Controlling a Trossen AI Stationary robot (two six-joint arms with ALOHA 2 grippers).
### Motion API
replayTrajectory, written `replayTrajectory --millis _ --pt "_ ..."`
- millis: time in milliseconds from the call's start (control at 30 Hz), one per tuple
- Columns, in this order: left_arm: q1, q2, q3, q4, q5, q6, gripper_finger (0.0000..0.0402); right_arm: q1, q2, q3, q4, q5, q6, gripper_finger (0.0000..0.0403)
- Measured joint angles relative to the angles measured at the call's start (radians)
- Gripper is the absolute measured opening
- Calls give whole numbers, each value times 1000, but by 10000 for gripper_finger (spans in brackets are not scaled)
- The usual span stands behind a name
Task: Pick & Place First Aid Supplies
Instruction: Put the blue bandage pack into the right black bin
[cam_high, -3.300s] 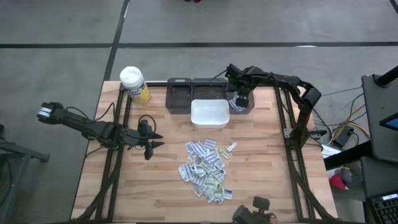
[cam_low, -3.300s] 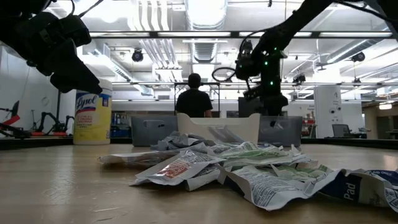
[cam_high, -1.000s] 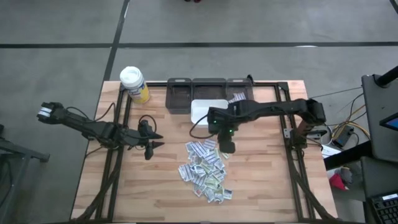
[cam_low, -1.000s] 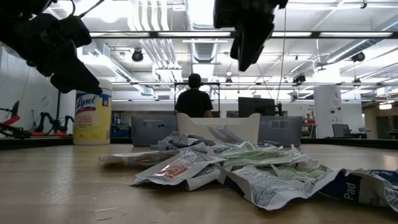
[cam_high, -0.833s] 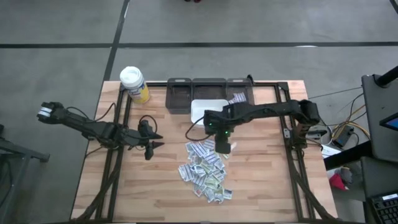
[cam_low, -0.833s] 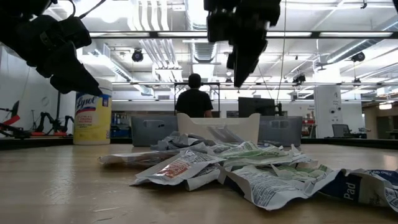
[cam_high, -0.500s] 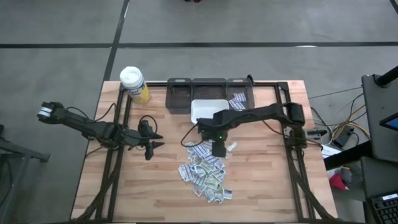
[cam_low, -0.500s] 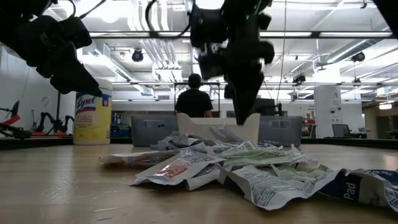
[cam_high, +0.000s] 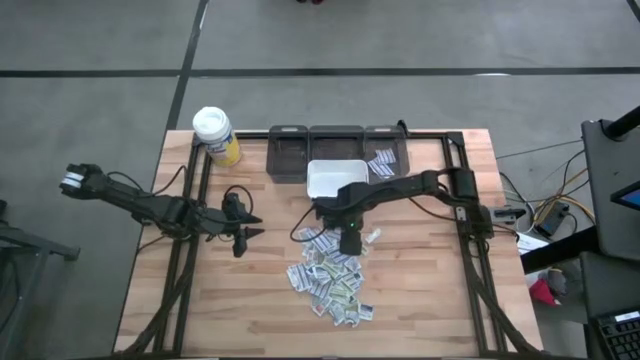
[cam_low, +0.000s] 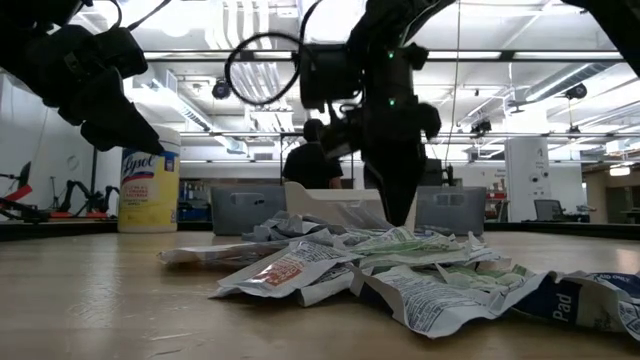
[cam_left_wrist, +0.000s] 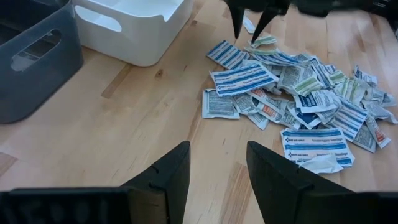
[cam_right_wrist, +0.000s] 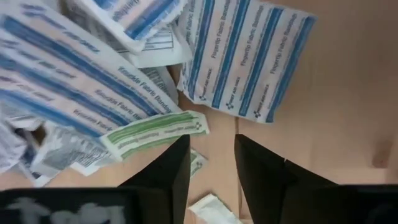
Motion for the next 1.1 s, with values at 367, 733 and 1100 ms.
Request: replayTrajectory --millis 367,733,1100 --pt "0 0 0 0 0 0 161 -3 -52 0 74 57 14 112" --pt "0 0 0 0 0 -1 161 -13 -45 0 121 124 50 148" --pt "0 0 0 0 0 -1 161 -14 -45 -79 189 131 79 151"
